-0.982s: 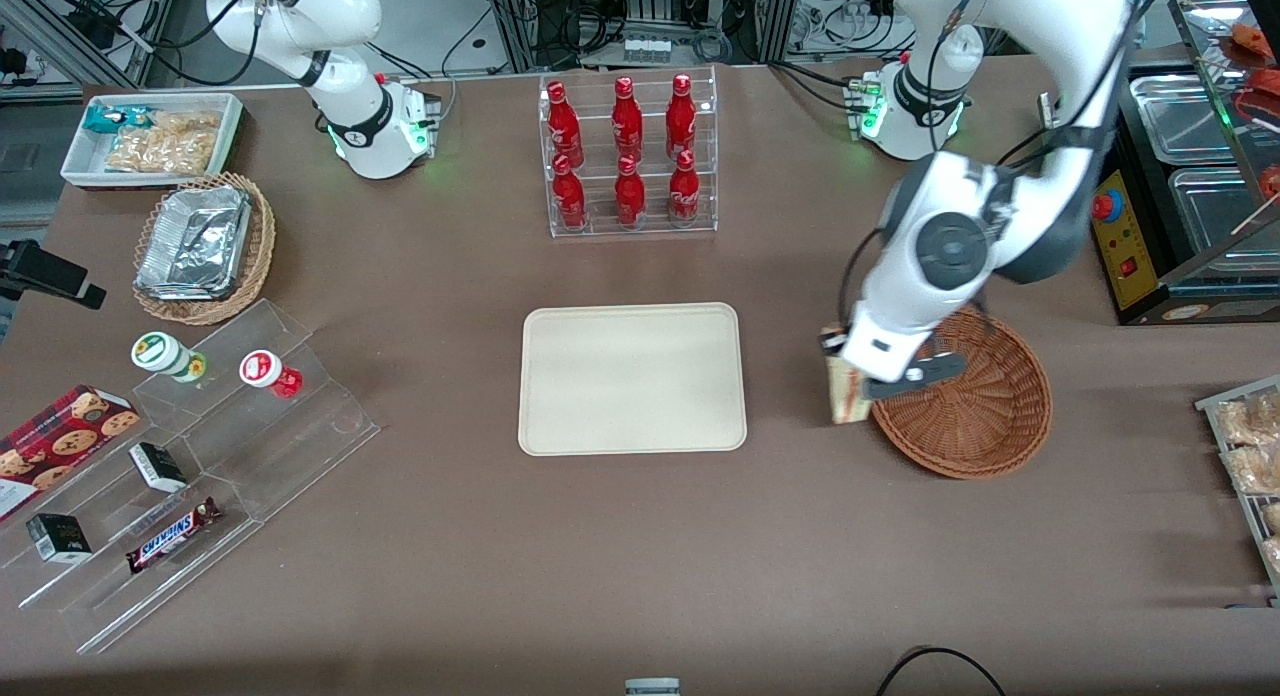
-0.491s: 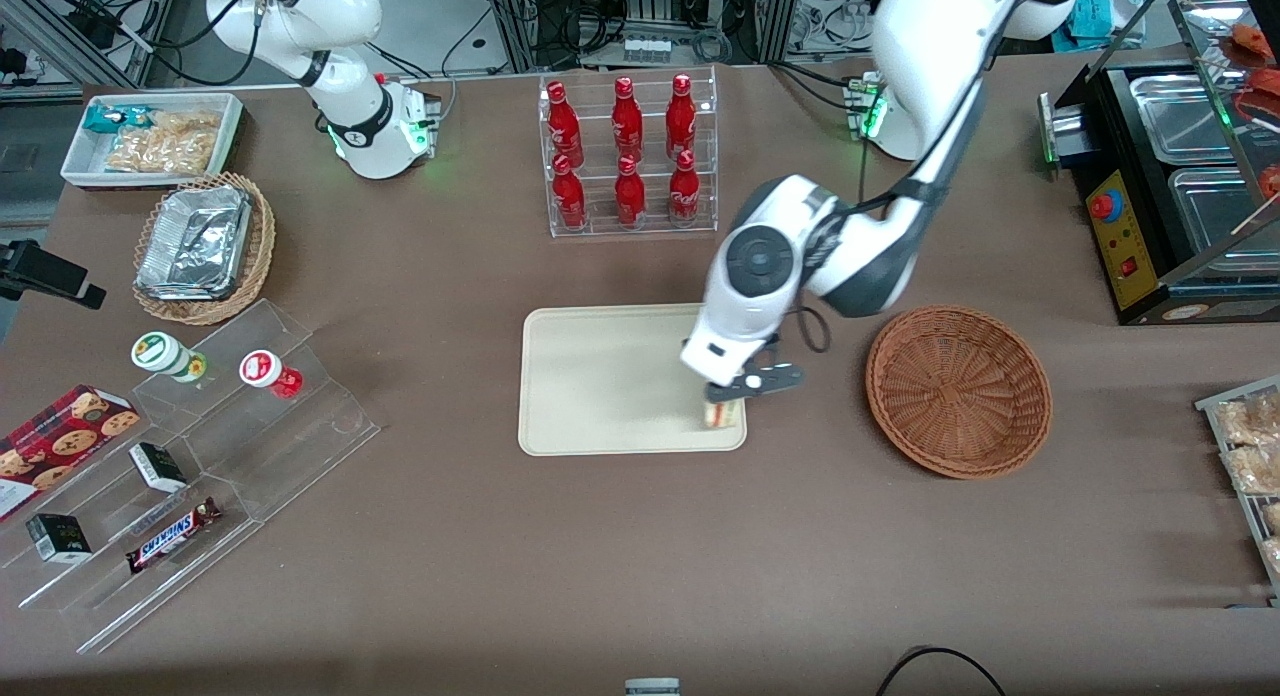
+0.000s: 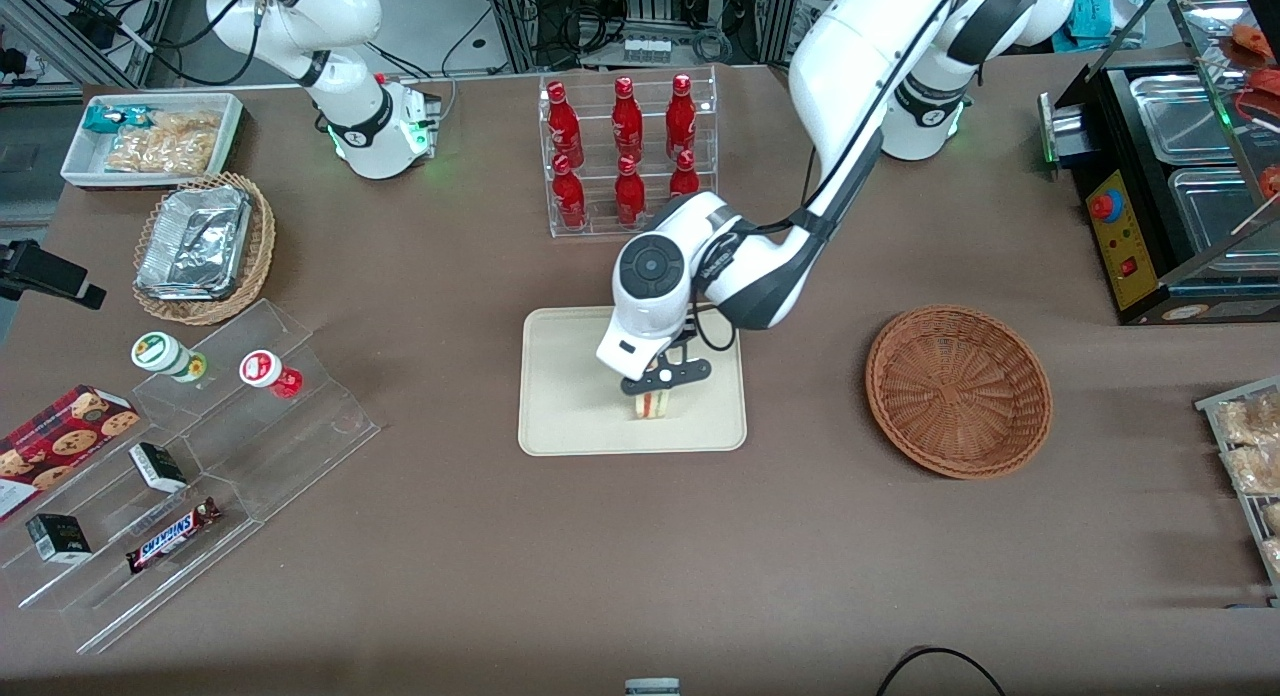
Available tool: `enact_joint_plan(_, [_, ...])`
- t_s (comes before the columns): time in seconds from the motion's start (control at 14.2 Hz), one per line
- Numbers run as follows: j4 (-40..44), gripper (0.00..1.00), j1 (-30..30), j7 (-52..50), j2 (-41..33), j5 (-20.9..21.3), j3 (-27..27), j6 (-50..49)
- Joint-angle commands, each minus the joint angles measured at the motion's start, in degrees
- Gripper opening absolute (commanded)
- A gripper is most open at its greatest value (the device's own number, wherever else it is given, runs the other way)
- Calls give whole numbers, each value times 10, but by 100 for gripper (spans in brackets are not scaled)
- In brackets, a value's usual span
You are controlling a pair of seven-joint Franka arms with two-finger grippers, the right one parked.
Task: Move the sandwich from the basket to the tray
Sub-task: 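Lower the sandwich onto the tray and open the left gripper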
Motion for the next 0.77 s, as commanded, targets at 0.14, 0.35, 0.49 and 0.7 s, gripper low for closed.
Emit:
enact_joint_plan(0.14, [44,2,-27,-34,41,11,7,3])
enact_joint_plan(0.35, [43,24,-28,-36,51,11,7,27])
enact_joint_plan(0.49, [40,100,-28,-47,49,11,8,31])
enact_joint_plan(0.7, [43,100,-23,-52,30,7,8,18])
